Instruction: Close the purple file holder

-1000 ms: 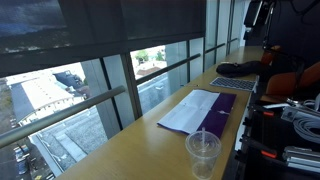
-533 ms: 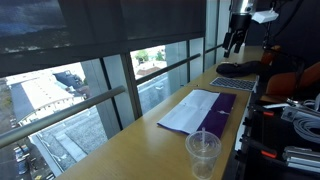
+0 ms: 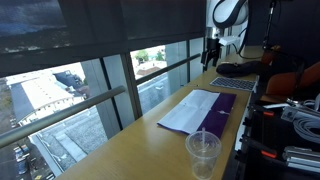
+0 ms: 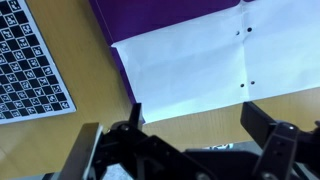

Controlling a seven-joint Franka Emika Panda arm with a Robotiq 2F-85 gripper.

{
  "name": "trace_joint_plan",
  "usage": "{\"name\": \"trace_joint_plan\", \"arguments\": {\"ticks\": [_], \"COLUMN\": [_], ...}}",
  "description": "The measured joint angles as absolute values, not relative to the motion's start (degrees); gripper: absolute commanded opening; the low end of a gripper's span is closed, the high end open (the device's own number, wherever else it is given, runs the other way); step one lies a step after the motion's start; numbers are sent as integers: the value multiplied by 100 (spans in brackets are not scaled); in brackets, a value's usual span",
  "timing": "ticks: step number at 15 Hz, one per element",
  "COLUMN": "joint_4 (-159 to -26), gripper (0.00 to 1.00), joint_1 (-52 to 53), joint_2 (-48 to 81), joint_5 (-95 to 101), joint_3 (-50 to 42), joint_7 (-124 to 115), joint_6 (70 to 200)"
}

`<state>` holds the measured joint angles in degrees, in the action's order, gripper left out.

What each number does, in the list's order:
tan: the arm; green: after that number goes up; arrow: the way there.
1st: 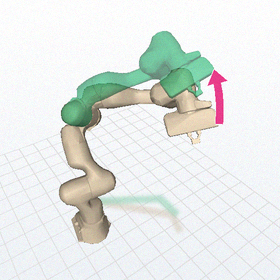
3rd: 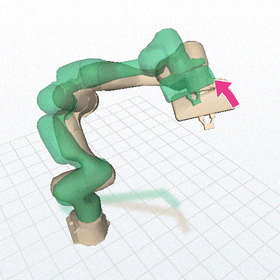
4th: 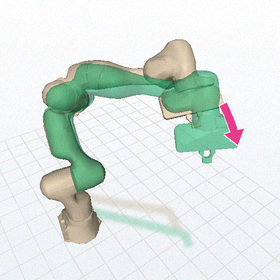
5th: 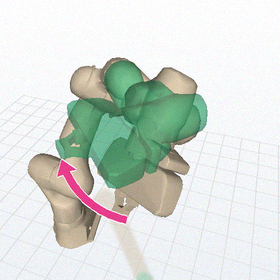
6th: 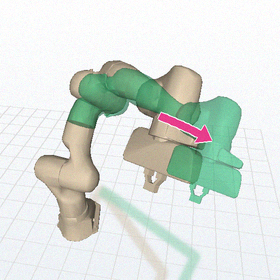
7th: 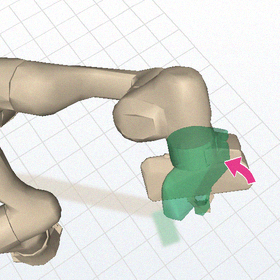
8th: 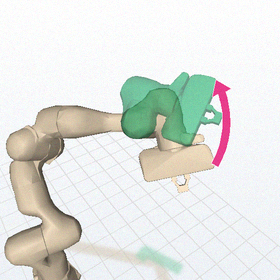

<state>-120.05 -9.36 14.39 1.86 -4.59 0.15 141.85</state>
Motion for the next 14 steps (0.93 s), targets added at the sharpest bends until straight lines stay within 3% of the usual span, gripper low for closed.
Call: {"name": "trace_joint_plan", "arguments": {"ticks": [5, 14], "joint_4": [-10438, -9047], "gripper": [100, 100], "joint_1": [-1104, -1841], "joint_2": [2689, 3979], "joint_5": [-42, -706], "joint_3": [-459, -224], "joint_7": [572, 1620], "joint_6": [13602, 13208]}}
